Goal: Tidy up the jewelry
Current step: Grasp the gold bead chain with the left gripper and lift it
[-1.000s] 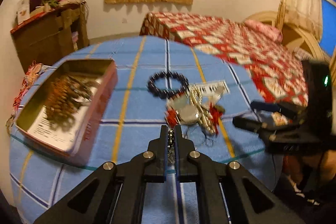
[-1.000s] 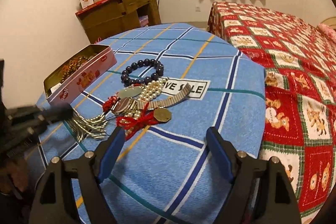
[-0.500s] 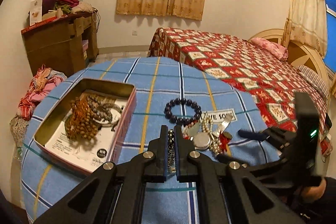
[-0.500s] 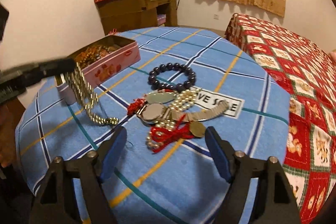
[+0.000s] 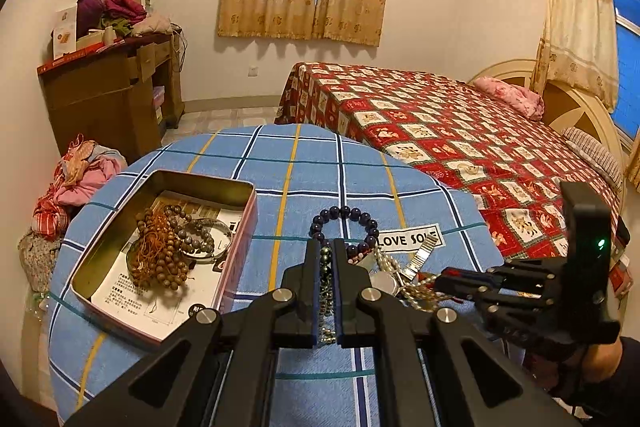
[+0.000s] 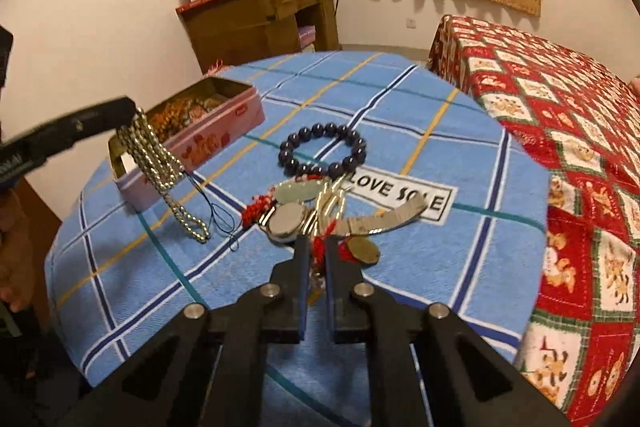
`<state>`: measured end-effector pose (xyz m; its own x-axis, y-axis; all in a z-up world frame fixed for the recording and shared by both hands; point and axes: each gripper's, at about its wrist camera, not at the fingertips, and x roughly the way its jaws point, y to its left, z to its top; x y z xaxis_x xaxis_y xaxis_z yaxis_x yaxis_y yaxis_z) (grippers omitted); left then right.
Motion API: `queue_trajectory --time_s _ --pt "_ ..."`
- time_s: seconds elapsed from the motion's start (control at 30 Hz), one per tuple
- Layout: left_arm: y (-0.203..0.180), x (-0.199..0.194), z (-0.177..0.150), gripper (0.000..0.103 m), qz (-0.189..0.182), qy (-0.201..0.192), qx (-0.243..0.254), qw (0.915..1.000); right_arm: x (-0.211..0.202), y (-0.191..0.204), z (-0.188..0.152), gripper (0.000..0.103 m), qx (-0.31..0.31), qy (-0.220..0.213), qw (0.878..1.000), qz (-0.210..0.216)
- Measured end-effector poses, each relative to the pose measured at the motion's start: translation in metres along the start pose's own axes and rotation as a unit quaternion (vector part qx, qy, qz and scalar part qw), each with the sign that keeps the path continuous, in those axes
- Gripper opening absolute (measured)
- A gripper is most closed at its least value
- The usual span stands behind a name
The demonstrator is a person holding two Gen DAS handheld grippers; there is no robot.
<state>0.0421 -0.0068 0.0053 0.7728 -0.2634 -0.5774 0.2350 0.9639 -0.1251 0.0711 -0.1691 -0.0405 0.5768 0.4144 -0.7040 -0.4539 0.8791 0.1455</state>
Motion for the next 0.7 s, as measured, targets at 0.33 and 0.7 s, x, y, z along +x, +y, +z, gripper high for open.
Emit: queue_trajectory --time_s 0.33,0.7 --pt "0.0 0.004 -0.001 0.004 -0.005 0.01 0.003 0.9999 0.015 -0.009 -0.019 0.017 0.011 0.052 0.998 0.022" --pt "-0.002 0.009 -0.005 0.004 -0.007 0.017 0.004 0.9998 0.006 -0.01 -0.025 0.02 -0.002 0.051 0.999 0.014"
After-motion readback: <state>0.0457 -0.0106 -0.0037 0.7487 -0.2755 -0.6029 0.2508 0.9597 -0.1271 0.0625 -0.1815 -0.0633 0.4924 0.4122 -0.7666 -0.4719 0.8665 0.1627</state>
